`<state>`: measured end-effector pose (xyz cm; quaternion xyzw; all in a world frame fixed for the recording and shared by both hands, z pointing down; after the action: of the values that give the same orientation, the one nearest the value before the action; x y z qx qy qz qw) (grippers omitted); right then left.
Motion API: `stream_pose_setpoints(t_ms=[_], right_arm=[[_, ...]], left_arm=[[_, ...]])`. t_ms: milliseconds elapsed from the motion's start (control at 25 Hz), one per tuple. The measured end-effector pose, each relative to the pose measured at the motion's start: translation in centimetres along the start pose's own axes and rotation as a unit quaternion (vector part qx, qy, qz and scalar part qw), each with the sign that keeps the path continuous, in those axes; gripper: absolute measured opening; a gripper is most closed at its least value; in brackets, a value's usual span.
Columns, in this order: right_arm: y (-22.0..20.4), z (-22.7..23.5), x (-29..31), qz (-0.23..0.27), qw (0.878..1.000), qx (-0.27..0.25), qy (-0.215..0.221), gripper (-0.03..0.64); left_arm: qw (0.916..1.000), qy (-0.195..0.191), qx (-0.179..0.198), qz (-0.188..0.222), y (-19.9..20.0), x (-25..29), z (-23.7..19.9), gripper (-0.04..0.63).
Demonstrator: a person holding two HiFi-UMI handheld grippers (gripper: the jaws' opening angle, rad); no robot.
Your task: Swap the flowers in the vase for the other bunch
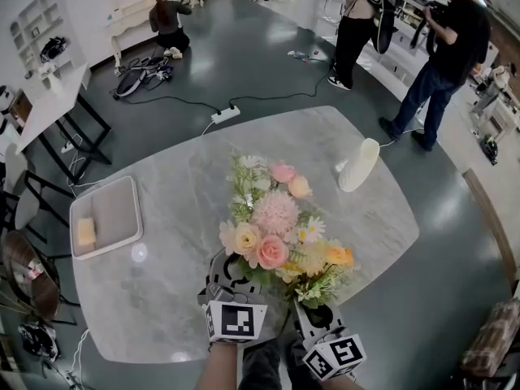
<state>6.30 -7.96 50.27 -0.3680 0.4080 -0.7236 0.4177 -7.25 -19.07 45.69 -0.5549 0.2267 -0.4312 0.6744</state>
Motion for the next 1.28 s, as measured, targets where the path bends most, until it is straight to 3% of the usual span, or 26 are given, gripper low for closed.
stream_pose_setpoints(t_ms=[200,440,1280], right_arm=[[1.4,-0.8,0.2,0.005,1.0,-0.001,0.005,0.097],[1.5,-0.5,-0.4,0.018,1.0,-0.003,0.017,0.097],[3.4,-0.3,-1.6,0.041,0.999,0.007,0.032,0.097]], left_arm=[[0.9995,0.009,-0.025,0.017,1.2,-0.5,-1.4,0.089],[0.9987,0.021,-0.026,0.038,2.1,-0.9,-0.9,0.087],[0.9967,0.027,-0.059,0.05,6.0,-2.6,-1.8,0.087]])
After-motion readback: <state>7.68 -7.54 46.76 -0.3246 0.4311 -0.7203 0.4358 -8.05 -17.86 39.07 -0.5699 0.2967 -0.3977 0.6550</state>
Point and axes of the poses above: the fingertips, and each gripper's own axes: x forward along the fingers, z to its right, y out of its top, the point moved 6 cm from there along -x, backward along the fingers, and after that the axes turned 3 degrees about z, right-handed, at the moved point
